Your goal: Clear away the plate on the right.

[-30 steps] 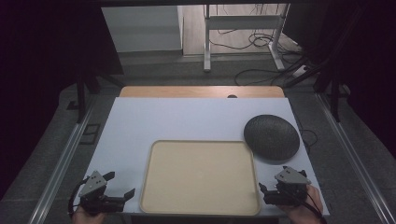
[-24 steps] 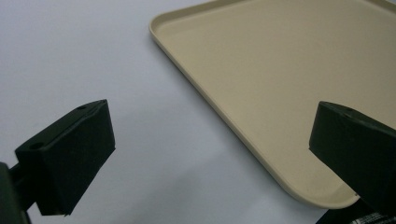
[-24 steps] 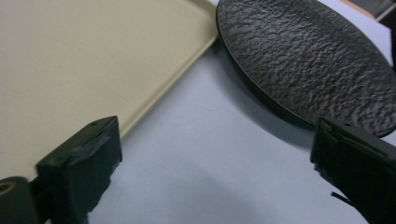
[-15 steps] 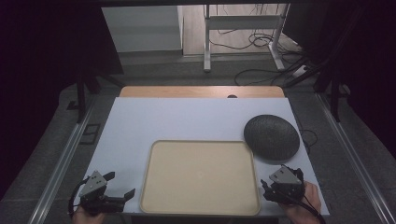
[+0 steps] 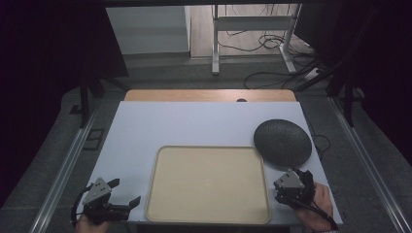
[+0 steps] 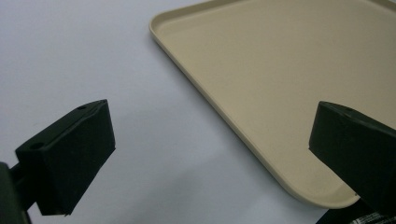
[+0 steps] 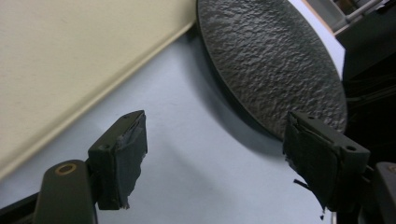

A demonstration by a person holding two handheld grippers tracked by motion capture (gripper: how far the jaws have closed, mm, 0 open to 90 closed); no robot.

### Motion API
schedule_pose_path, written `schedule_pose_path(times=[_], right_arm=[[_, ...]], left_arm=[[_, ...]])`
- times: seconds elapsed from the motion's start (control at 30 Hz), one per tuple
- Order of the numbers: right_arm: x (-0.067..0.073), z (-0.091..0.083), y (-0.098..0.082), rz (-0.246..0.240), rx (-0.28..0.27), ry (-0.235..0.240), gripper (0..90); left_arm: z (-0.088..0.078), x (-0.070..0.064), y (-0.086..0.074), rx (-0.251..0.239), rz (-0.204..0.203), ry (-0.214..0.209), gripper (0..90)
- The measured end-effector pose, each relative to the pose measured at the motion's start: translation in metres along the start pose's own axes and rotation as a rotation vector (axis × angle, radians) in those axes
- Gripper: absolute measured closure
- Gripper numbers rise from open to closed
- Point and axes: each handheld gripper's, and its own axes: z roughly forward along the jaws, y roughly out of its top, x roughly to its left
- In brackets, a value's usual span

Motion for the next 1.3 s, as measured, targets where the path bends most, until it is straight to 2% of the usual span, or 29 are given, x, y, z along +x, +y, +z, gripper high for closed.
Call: schedule_pose_path(times=[0.03, 0.07, 0.17, 0.2, 0.33, 0.37, 0.63, 0.7, 0.8, 0.93, 1.3], right_arm=[[0.0, 0.001, 0.0, -0.01, 0.001, -0.005, 23.5], [0.0, 0.003, 0.001, -0.043, 0.009, -0.023, 24.4], [0.0, 0.005, 0.002, -0.068, 0.017, -0.034, 24.8], [0.001, 0.008, 0.002, -0.095, 0.024, -0.058, 25.6], [0.002, 0.011, 0.003, -0.128, 0.031, -0.078, 27.1], [0.002, 0.013, 0.004, -0.159, 0.04, -0.097, 28.4], [0.004, 0.018, 0.006, -0.23, 0.053, -0.151, 33.9], [0.006, 0.02, 0.008, -0.277, 0.049, -0.171, 36.7], [0.008, 0.022, 0.009, -0.305, 0.05, -0.184, 37.8], [0.011, 0.029, 0.01, -0.382, 0.059, -0.213, 38.6], [0.016, 0.041, 0.012, -0.486, 0.091, -0.246, 44.2]], left_arm=[[0.0, 0.0, 0.0, 0.0, 0.0, 0.0, 0.0], [0.0, 0.0, 0.0, 0.0, 0.0, 0.0, 0.0], [0.0, 0.0, 0.0, 0.0, 0.001, 0.0, 0.0], [0.0, 0.0, 0.0, 0.0, 0.001, 0.0, 0.0], [0.0, 0.0, 0.0, 0.002, 0.0, 0.001, 0.0], [0.0, 0.0, 0.0, 0.002, 0.0, 0.001, 0.0], [0.0, 0.0, 0.0, 0.0, 0.0, 0.004, 0.0], [0.0, 0.001, 0.0, 0.0, 0.0, 0.004, 0.0], [0.0, 0.0, 0.0, 0.001, 0.001, 0.005, 0.0], [0.0, 0.001, 0.0, 0.0, 0.001, 0.004, 0.0], [0.0, 0.001, -0.001, 0.002, -0.001, 0.003, 0.0]])
